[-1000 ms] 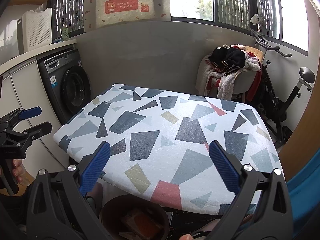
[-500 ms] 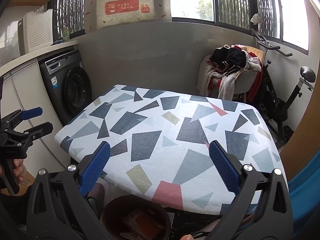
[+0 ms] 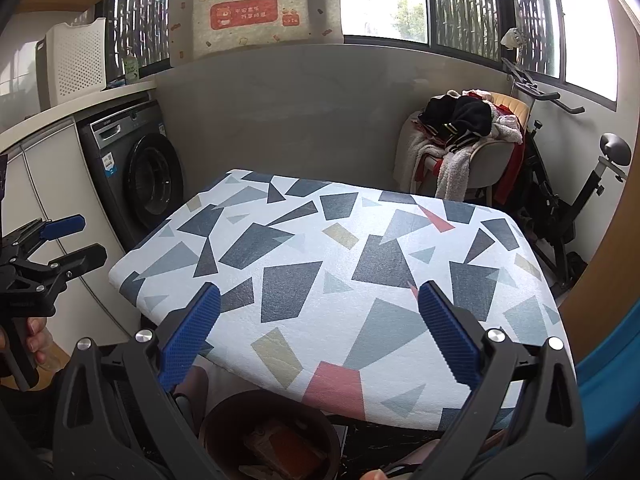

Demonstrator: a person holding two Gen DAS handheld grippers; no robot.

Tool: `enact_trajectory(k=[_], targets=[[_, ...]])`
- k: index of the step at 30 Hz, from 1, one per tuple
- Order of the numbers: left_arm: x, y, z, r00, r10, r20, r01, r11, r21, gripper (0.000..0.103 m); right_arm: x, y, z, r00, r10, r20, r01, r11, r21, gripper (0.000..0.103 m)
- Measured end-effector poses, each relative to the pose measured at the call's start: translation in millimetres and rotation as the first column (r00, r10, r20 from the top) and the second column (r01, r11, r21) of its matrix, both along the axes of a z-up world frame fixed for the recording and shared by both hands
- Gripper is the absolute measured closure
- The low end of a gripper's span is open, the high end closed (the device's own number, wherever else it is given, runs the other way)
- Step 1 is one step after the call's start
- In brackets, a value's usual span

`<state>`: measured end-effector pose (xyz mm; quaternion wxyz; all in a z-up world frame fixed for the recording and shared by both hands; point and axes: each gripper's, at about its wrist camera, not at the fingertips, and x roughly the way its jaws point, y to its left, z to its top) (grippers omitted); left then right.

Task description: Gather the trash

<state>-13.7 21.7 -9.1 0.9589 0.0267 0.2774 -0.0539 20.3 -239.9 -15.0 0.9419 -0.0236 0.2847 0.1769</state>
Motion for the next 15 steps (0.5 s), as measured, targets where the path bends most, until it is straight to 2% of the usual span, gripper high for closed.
enact_trajectory(k=[15], targets=[[1.3,3.6,-0.4,1.000,0.010,-0.014,-0.010,1.000,0.013,0.006,0.2,-0.1,-1.7,1.000,0.007,-0.003,-0.007,1.000,-0.003,0.006]])
